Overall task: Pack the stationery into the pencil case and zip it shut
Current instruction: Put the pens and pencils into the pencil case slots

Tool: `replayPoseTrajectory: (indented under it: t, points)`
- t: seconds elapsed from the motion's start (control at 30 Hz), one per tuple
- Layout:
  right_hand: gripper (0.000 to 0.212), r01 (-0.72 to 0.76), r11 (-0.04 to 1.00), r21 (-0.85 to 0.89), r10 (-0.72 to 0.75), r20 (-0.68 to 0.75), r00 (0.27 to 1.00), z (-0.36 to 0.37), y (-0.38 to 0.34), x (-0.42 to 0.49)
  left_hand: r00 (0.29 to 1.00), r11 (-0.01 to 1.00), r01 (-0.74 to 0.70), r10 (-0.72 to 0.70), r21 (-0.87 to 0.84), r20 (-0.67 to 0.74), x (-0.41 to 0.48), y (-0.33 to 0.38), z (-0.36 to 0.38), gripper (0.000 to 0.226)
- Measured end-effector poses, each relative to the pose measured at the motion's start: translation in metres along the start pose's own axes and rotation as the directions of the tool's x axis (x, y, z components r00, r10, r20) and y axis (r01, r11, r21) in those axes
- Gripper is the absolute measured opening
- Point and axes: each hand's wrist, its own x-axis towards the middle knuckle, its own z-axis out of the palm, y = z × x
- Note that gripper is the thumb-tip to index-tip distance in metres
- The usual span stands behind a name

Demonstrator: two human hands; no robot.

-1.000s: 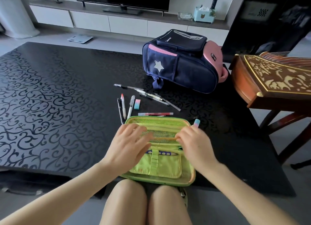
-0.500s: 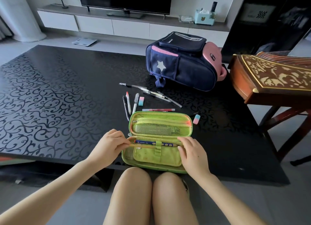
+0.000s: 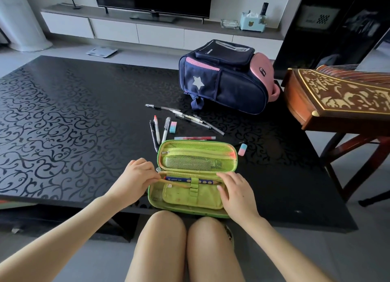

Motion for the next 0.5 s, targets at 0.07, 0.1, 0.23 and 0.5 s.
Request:
replayPoseTrajectory:
  t: [0.07,0.1,0.23,0.5]
  points:
    - [0.031,-0.001,1.0,-0.003,0.001,-0.006,1.0,0.0,0.0,0.0,1.0,1.0,0.018,-0.018,-0.001,0.002,-0.002,-0.006,-0.005,0.033]
    - [0.031,0.0,1.0,-0.005,0.0,-0.007,1.0,0.001,0.0,0.0,1.0,1.0,0.03,-0.03,0.0,0.007,-0.002,-0.008,-0.007,0.034]
    - [0.031,0.003,1.0,-0.005,-0.003,-0.015,1.0,0.001,0.001,0.0,0.999,1.0,0.005,-0.004,-0.02,0.033,0.004,-0.003,-0.002,0.033]
    - [0.029,0.018,1.0,0.011,-0.018,-0.016,1.0,0.002,0.001,0.0,0.986,0.993,-0.12,0.12,-0.008,0.113,0.037,0.052,0.026,0.01]
